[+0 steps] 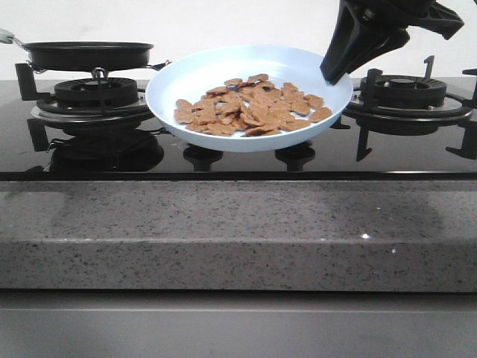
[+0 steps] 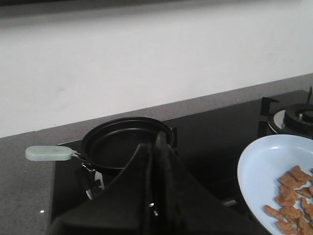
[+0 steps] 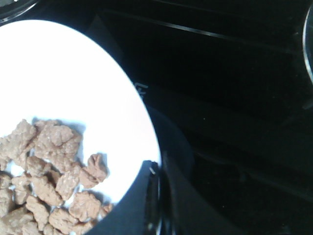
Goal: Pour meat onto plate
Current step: 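Release the pan handle and raise the left gripper, then lower the plate of meat onto the stove with the right gripper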
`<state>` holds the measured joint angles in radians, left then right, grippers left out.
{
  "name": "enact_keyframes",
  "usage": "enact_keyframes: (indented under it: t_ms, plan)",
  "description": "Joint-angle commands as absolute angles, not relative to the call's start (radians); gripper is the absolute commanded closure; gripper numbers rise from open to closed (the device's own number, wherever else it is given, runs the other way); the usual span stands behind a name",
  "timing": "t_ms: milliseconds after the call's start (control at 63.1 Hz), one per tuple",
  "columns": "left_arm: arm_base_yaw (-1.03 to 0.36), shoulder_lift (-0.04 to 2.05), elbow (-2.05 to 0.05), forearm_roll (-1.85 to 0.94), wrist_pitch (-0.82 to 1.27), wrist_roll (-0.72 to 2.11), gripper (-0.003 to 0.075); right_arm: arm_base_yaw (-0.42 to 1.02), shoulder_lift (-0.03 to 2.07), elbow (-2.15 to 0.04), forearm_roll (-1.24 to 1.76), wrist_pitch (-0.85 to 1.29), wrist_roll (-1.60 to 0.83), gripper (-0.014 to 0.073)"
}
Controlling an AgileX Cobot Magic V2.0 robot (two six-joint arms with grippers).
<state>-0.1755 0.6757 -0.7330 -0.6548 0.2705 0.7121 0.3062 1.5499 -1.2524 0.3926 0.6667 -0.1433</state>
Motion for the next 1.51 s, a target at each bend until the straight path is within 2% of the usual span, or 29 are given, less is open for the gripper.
enact_keyframes:
  t_ms: [0, 460, 618, 888, 1220, 1490]
  plan:
    - [-0.184, 0.653, -0.736, -0.666, 0.168, 0.712, 0.0741, 0.307, 1.505, -1.279, 0.41, 0.622, -0.15, 0.0651]
    - [-0.184, 0.653, -0.731, -0.672, 0.159, 0.712, 0.0741, 0.307, 1.505, -1.283, 0.412, 0.626, -0.147, 0.0651]
    - [-0.184, 0.653, -0.731, -0.672, 0.159, 0.712, 0.0741, 0.282, 1.527, -1.352, 0.415, 0.696, -0.076, 0.0651]
    - [-0.184, 0.658, -0.731, -0.672, 0.159, 0.712, 0.0741, 0.174, 1.705, -1.695, 0.506, 0.983, -0.052, 0.0651]
    - [-0.184, 0.663, -0.731, -0.672, 0.161, 0.712, 0.0741, 0.164, 2.022, -2.156, 0.501, 1.186, 0.011, 0.0651]
    - [-0.184, 0.663, -0.731, -0.672, 0.161, 0.712, 0.0741, 0.159, 2.188, -2.331, 0.477, 1.293, 0.04, 0.0651]
